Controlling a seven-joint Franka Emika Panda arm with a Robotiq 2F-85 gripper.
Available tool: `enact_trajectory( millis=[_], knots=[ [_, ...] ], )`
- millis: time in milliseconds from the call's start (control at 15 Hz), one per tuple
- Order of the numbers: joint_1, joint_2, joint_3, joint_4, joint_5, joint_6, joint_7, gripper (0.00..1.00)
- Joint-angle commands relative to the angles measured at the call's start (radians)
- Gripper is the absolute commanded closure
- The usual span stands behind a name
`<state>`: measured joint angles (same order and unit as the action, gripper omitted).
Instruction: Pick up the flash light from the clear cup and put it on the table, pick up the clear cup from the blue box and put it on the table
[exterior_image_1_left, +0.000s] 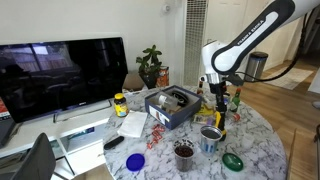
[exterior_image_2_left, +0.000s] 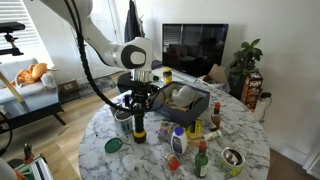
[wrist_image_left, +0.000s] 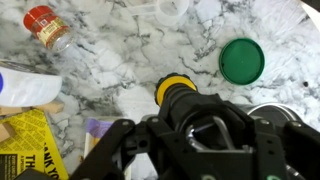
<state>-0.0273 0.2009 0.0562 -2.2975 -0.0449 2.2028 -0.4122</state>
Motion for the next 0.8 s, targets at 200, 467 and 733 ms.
enact_trajectory(
  millis=[200,467,733],
  knots=[
    [-0.01,-0.066,-0.007,-0.056,0.051,0.007,-0.005,0.05],
    [0.003,-0.142,-0.011,-0.055,0.024,-0.058,0.034,0.0],
    [0.015,-0.247,-0.014,-0.008,0.026,-0.16,0.113,0.0]
  ],
)
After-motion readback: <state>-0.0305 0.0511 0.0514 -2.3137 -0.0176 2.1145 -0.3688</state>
